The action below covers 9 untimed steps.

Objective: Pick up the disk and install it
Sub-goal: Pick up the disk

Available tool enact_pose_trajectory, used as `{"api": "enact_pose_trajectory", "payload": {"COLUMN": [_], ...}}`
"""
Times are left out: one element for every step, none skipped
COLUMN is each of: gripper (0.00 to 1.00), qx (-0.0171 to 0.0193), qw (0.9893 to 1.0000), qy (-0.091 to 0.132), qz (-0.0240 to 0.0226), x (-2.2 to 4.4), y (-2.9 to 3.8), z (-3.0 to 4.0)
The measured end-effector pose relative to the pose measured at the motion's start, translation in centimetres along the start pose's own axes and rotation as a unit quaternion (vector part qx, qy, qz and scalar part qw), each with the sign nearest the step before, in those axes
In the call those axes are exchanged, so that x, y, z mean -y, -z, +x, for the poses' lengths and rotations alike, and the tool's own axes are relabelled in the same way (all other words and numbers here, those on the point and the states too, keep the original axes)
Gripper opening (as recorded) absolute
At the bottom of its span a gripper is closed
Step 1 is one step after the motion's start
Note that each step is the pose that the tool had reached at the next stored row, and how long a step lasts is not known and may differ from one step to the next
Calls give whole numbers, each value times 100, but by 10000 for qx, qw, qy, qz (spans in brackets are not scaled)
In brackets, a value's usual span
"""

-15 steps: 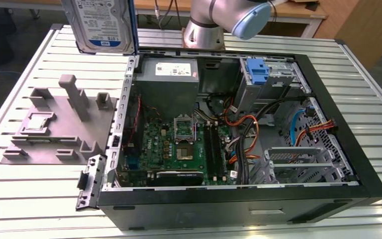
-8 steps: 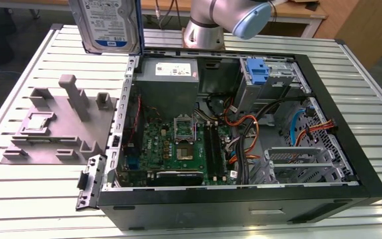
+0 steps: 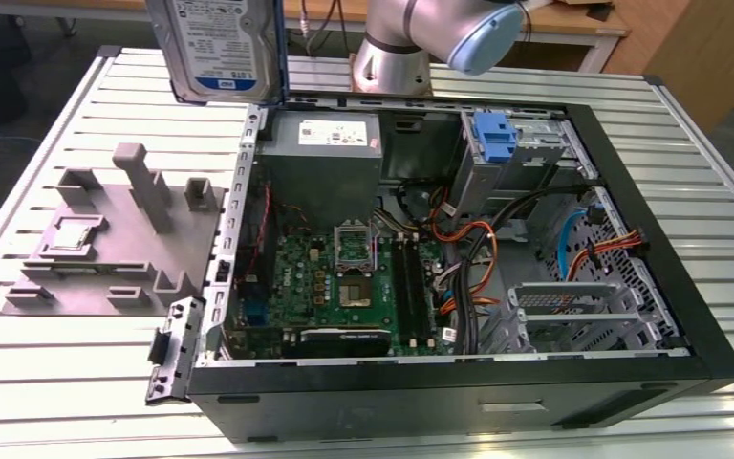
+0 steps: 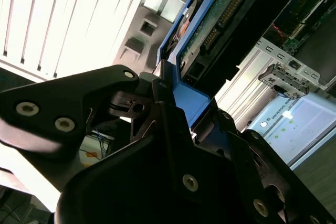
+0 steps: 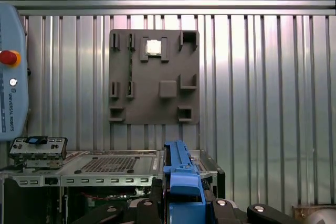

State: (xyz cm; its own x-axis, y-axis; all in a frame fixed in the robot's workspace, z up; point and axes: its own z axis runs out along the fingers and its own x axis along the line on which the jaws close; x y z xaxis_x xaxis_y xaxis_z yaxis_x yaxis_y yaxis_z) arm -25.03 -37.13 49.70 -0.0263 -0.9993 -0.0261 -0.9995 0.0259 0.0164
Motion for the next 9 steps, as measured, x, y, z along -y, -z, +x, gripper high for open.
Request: {"api": "enact_pose_trajectory", "payload": {"gripper": [36, 36, 36, 36, 36, 36, 36, 36, 36], "qx": [0, 0, 0, 0, 0, 0, 0, 0, 0], "qw": [10000, 10000, 10000, 10000, 10000, 10000, 10000, 10000, 10000], "qy": [0, 0, 0, 0, 0, 0, -1, 0, 0], "qz": [0, 0, 0, 0, 0, 0, 0, 0, 0], "x": [13, 26, 38, 46, 51, 52, 54, 55, 56], "y": [0, 0, 1, 1, 1, 1, 1, 1, 1], "z": [0, -1, -1, -1, -1, -1, -1, -1, -1]}}
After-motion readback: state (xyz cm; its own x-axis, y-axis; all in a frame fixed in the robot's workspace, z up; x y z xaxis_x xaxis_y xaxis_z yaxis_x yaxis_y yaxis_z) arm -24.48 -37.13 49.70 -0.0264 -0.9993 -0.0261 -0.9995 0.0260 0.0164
